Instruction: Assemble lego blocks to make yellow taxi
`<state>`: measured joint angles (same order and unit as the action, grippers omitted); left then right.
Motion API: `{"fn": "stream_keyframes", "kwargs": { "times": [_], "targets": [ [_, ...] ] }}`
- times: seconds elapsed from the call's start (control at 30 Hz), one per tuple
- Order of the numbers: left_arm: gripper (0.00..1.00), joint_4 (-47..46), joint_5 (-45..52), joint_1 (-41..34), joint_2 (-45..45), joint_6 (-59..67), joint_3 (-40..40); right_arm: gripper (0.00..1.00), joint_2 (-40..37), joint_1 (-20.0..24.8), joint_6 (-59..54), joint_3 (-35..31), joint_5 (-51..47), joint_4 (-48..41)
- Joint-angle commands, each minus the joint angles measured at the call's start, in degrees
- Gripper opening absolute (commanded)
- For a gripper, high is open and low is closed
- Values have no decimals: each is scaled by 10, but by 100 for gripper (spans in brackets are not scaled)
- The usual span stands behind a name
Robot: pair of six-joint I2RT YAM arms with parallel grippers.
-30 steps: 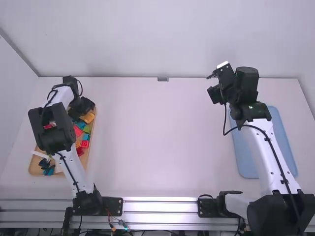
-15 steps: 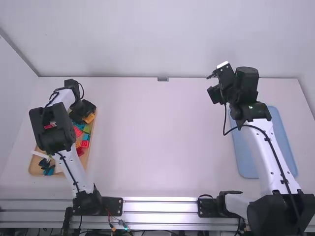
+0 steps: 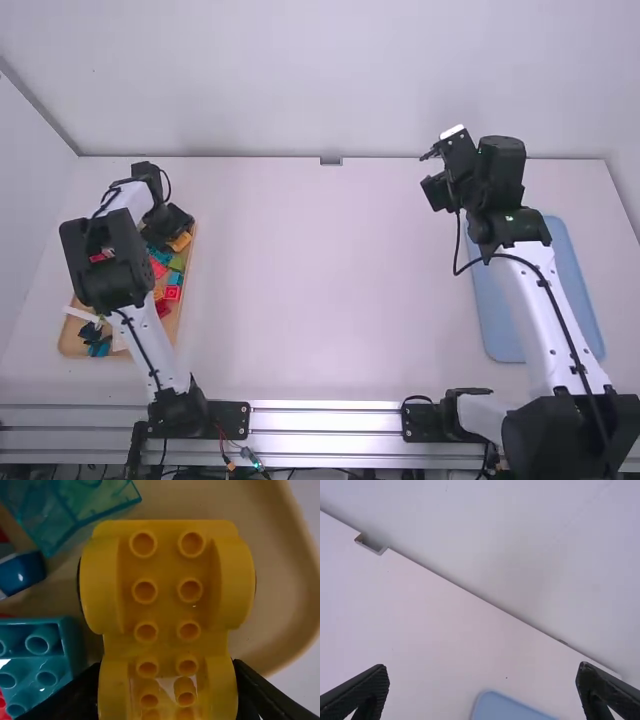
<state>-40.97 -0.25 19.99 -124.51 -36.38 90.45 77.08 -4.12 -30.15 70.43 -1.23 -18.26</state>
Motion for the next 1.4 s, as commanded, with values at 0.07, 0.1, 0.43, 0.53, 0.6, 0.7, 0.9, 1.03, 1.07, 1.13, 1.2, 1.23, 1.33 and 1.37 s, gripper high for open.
{"fn": "stream_keyframes", "kwargs": {
  "times": [0.07,0.1,0.43,0.53,0.6,0.7,0.9,1.03,1.07,1.13,1.2,1.23,1.33,1.37],
  "targets": [
    [71,-5,-8,-5,-3,0,-11,99,1,-1,3,19,1,-2],
    [72,-5,-9,-5,-3,0,-11,98,1,-1,3,19,1,-2],
    [59,4,-6,-1,-3,28,-11,98,1,-1,3,19,1,-2],
    [54,2,-9,-2,-3,29,-11,99,1,-2,3,19,1,-2],
    [49,2,-6,-1,-3,39,-11,99,1,-7,3,19,1,-2],
    [47,10,-6,-1,-3,62,-9,99,1,-18,3,19,-1,-2],
    [35,-69,-5,-1,-3,86,63,99,1,-35,-3,19,-6,-2],
    [25,-138,-9,-10,-3,97,127,98,1,-32,-2,19,-8,-2],
    [21,-149,-8,-13,-3,105,139,99,1,-30,-1,19,-8,-2],
    [8,-180,-8,-25,-2,119,171,99,1,-29,-1,19,-8,-2],
    [2,-196,-11,-42,5,127,187,99,1,-30,-1,19,-8,-2],
    [2,-199,-26,-56,12,127,186,98,1,-29,-1,19,-8,-2],
    [2,-195,-93,-101,37,117,164,98,1,-25,-1,19,-8,-3],
    [2,-188,-121,-123,51,111,149,98,1,-28,-1,19,-8,-3]
  ]
}}
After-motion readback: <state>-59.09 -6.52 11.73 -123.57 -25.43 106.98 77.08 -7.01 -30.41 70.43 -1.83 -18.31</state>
